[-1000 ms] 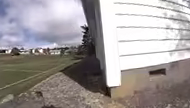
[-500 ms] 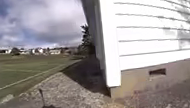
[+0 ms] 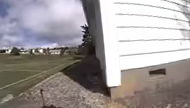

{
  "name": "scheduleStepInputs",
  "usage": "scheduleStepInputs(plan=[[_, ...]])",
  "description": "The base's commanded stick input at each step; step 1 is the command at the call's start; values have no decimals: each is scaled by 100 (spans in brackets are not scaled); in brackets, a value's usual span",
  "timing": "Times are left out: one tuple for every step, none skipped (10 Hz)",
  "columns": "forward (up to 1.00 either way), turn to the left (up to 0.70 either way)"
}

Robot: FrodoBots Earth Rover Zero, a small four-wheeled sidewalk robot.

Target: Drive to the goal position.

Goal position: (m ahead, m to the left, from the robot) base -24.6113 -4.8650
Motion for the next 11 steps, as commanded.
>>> scheduleStepInputs(plan=[[0, -70], [0, -70], [0, -70], [0, -70], [0, -70], [0, -70], [0, -70], [0, -70], [0, -70], [0, -70], [0, -70]])
